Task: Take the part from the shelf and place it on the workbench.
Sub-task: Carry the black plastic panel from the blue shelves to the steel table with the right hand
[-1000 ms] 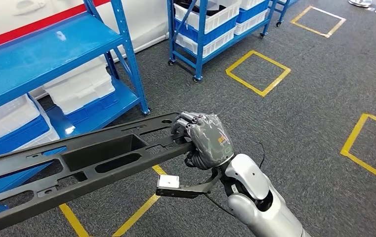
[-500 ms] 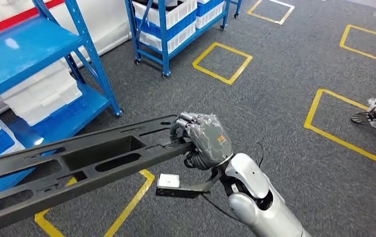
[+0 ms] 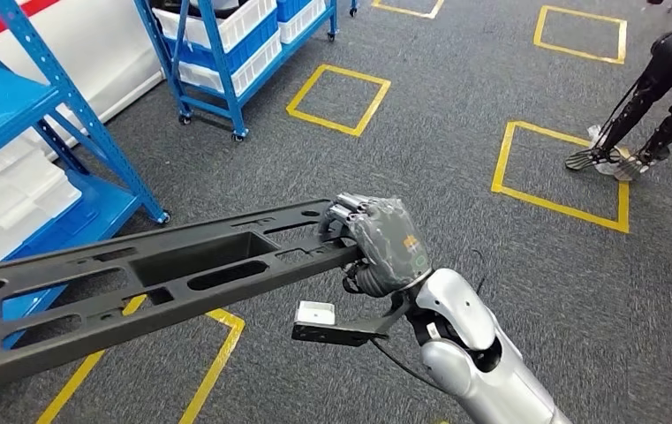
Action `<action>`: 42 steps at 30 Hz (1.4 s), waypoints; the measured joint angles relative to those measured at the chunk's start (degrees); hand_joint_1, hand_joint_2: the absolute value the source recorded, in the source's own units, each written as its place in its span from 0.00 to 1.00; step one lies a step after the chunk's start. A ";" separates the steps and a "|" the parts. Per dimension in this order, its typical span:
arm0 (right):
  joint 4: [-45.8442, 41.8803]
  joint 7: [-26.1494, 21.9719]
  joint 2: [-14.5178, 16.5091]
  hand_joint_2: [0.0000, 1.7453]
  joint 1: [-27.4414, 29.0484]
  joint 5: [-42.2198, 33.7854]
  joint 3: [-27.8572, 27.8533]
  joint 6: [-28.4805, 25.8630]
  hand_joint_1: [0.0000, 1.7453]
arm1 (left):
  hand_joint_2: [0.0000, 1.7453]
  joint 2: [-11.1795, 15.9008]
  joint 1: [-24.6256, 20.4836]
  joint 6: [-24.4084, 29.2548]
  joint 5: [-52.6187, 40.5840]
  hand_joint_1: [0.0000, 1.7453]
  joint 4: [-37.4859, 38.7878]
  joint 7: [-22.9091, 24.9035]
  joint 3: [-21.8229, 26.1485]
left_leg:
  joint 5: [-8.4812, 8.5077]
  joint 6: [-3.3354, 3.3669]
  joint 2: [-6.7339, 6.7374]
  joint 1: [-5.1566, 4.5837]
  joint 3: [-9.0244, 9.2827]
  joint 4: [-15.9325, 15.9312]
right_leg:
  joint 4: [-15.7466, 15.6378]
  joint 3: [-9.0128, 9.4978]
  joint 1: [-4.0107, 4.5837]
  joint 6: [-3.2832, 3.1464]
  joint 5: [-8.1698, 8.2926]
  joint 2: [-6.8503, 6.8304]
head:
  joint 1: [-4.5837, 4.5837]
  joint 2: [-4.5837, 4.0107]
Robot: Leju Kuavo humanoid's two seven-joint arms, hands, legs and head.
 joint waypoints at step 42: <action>-11.09 3.54 -10.14 1.00 3.84 4.80 -9.23 0.42 1.00 | 1.00 -0.48 0.49 0.73 0.25 0.00 -0.16 -0.66 0.63 | 4.11 1.08 -9.06 -0.01 -3.78 -0.73 | 1.51 -0.56 -0.18 1.12 -1.04 8.36 | 0.38 -0.01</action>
